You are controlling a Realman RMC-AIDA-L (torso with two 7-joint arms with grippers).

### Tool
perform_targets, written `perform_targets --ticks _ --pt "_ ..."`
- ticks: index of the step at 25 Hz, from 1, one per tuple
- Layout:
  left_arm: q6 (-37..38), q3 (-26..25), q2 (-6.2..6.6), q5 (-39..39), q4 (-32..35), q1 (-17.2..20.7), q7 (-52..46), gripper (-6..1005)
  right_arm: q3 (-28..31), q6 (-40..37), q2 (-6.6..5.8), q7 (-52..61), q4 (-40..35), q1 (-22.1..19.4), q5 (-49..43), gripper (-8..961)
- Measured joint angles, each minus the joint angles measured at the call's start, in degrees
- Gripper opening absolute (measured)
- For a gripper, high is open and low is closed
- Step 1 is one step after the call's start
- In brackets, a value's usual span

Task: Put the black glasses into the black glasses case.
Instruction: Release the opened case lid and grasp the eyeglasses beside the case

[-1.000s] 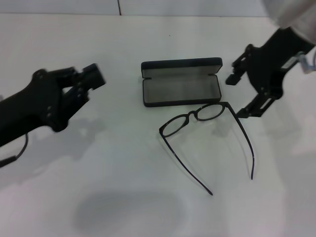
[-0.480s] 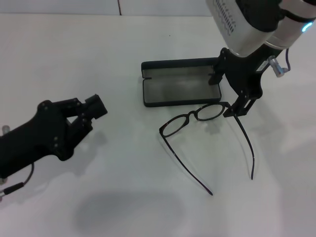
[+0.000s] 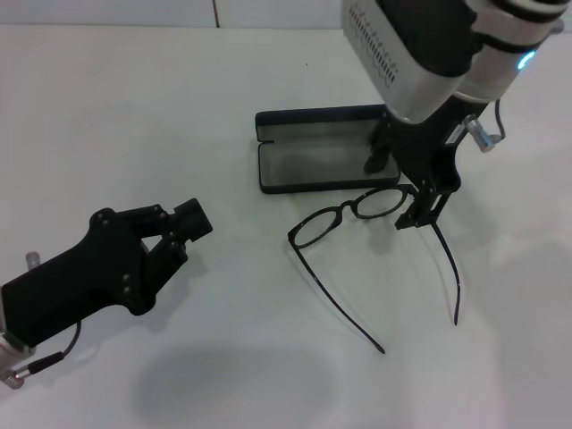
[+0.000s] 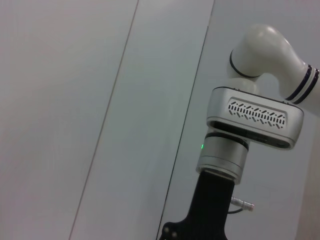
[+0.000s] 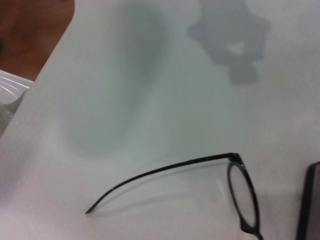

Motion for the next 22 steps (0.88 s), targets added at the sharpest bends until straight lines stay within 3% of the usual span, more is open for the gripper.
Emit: perform_targets --ticks 9,22 --pt "-1.7 0.4 0.0 0.0 -1.3 -0.1 0.9 98 -4.8 4.8 0.01 -0.4 5.9 1.6 2.5 740" --pt "-2.7 0.3 -0.08 0.8 -1.9 0.0 1.2 99 -5.6 7.5 0.0 -2.9 10.9 2.7 5.0 719"
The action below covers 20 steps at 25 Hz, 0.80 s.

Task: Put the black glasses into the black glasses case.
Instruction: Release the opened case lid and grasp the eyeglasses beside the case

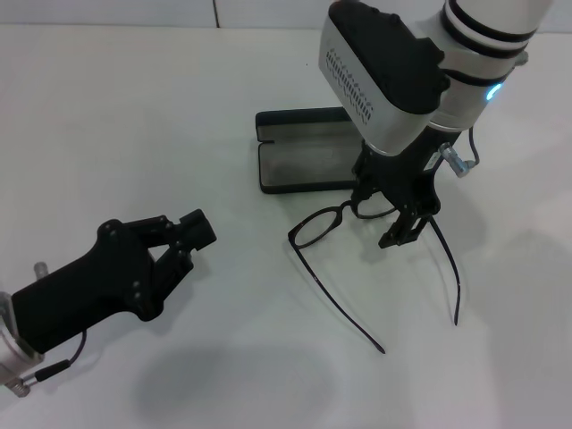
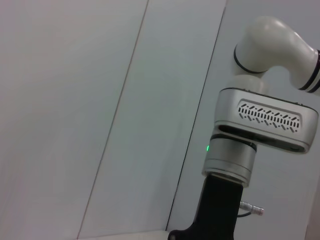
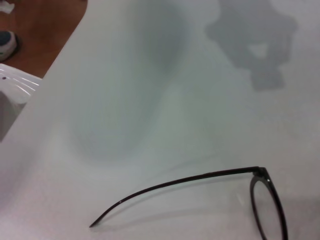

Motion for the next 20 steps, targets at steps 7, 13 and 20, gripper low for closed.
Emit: perform_targets --ticks 7,13,20 --pt "-0.5 0.1 -0.01 0.1 -0.6 -0.3 0.0 98 0.0 0.9 0.0 -0.9 0.6 -0.3 0.2 493" --pt "-0.5 0.1 -0.01 0.1 -0.9 -0.3 0.0 98 0.0 1.5 0.0 -1.5 0.7 -0.4 0.2 455" --pt "-0.6 0.1 -0.07 0.4 -1.1 -0.3 0.0 99 -1.9 3.0 0.0 -1.6 0.8 -0.4 -0.2 427"
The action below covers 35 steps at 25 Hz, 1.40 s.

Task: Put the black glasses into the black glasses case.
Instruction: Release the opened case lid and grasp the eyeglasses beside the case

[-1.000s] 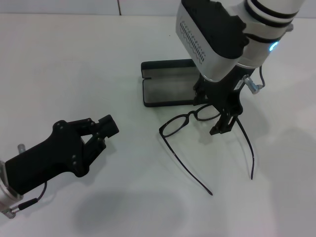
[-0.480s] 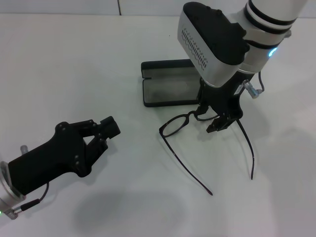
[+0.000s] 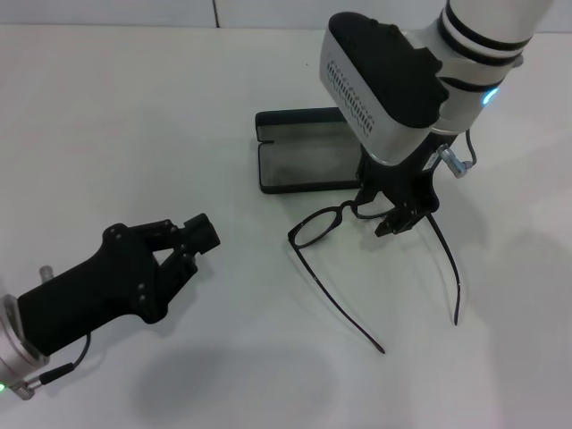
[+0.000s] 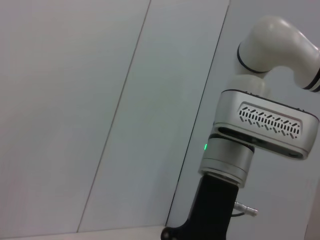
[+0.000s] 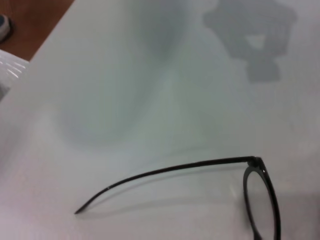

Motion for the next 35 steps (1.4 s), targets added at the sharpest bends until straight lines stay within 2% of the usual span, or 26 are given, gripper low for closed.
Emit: perform_targets --ticks 5,17,35 --pt "0.0 0.0 -0.03 0.2 0.0 0.0 0.0 98 -1.2 3.2 0.0 0.1 0.0 -0.2 -0.1 433" --pt "-0.4 0.0 -0.12 0.2 -2.6 -1.3 1.1 98 -2.2 4.6 0.0 -1.7 0.2 0.0 0.8 462" --pt "-1.5 0.0 -0.12 -0.1 -4.0 -2.5 1.3 99 -3.5 10.9 0.0 -7.0 6.7 0.4 4.3 460"
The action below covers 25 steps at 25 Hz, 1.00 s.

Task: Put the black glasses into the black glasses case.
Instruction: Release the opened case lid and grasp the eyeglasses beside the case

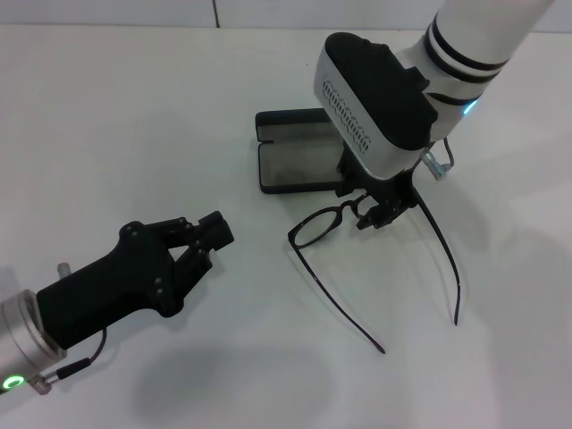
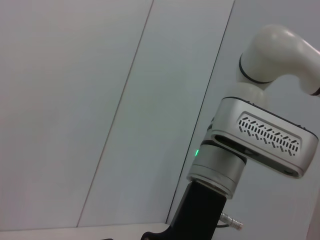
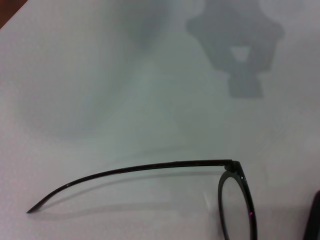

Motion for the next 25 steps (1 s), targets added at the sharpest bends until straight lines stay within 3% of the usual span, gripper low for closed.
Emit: perform_targets --ticks 9,25 --pt "-0.5 0.0 -0.08 -0.1 -1.2 -0.5 1.2 98 -1.9 1.6 0.0 -0.5 1.6 0.1 1.3 455" --pt "-0.7 -0.1 -0.08 -0.2 -1.5 -0.6 1.2 99 -2.3 3.0 0.0 -1.4 1.7 0.1 1.3 115"
